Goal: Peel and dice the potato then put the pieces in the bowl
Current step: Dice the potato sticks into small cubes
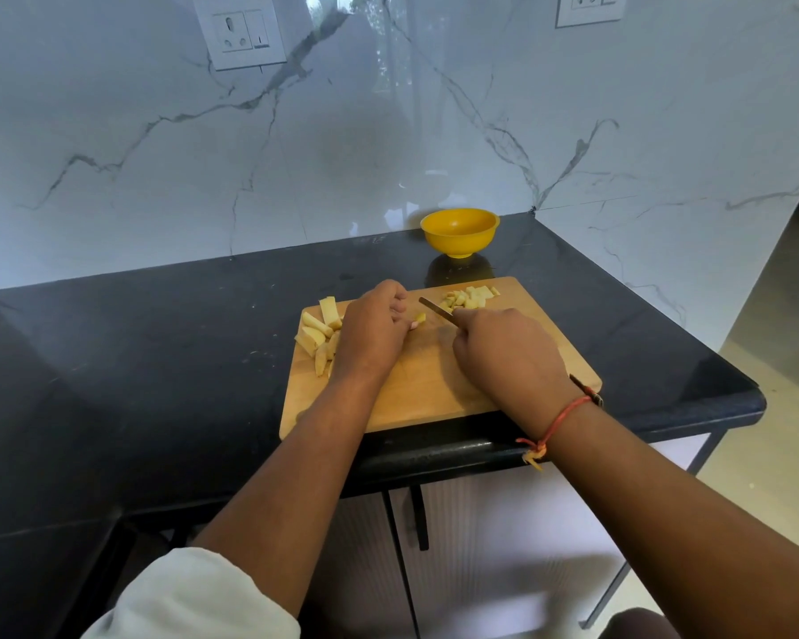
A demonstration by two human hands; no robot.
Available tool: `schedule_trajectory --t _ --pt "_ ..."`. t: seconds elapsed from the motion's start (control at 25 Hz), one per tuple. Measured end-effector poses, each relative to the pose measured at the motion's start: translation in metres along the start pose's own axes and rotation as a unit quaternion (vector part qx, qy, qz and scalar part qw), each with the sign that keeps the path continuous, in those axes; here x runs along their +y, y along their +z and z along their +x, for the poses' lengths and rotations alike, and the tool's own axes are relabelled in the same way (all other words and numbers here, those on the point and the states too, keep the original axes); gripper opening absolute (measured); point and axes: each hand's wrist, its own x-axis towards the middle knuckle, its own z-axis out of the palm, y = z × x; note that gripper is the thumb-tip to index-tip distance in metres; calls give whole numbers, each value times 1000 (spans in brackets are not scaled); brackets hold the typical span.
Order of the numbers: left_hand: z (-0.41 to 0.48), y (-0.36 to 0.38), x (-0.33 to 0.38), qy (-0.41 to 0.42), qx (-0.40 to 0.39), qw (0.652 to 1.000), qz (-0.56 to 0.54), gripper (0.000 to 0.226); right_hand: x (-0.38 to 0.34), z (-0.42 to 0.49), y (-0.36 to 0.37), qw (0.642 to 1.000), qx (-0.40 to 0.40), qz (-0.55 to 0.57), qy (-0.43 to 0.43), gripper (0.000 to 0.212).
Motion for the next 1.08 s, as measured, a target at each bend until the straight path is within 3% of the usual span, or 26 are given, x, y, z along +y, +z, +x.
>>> schedule_trajectory --t 0.68,1.08 --pt "1 2 -1 2 7 1000 5 16 -19 16 14 998 -61 -32 0 31" --pt "3 4 -5 4 3 1000 15 12 2 -17 -6 995 -43 -86 -31 48"
